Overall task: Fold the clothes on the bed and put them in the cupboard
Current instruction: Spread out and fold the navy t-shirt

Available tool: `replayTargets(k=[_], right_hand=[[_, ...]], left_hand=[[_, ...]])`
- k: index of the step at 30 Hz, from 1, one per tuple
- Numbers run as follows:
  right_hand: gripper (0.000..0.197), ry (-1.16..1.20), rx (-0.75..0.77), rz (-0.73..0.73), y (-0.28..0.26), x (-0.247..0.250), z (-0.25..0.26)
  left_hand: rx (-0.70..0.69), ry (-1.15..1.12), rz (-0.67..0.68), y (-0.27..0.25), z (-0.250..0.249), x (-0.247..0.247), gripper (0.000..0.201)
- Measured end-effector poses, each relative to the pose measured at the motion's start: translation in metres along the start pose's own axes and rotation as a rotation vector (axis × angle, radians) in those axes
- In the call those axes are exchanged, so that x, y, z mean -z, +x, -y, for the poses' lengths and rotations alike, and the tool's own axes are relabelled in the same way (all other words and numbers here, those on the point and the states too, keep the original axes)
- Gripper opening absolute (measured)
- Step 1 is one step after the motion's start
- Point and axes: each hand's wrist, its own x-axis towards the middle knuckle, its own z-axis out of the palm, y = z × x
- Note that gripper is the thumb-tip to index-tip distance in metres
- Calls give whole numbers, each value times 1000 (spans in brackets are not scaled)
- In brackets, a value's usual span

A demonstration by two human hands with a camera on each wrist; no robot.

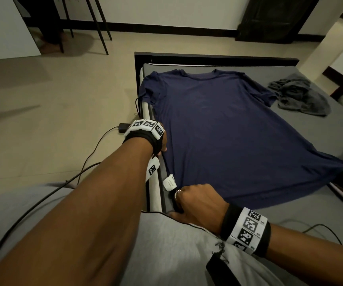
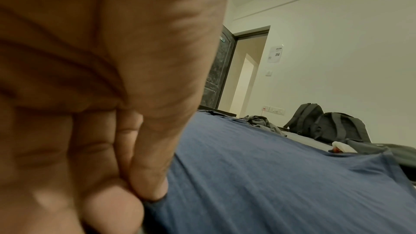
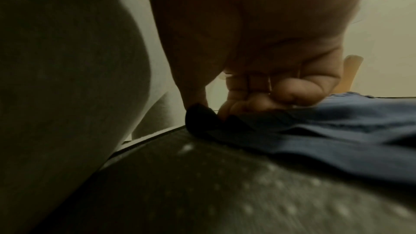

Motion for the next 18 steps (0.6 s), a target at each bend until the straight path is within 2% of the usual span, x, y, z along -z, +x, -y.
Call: replayTargets(k=[5, 8, 13, 17, 18], right_hand=[[23, 61, 38, 28, 4, 7, 3], [11, 176, 126, 75, 6, 11, 5], [9, 189, 269, 87, 15, 4, 4], [10, 170, 380, 76, 16, 0, 3], [9, 183, 401, 94, 17, -1, 2]], left_hand=[[40, -190, 22, 4, 16, -1, 12], [35, -189, 18, -6, 15, 2, 18], [18, -159, -27, -3, 14, -4, 7], [35, -74, -15, 10, 15, -7, 10], [66, 0, -12, 22, 18, -6, 17]])
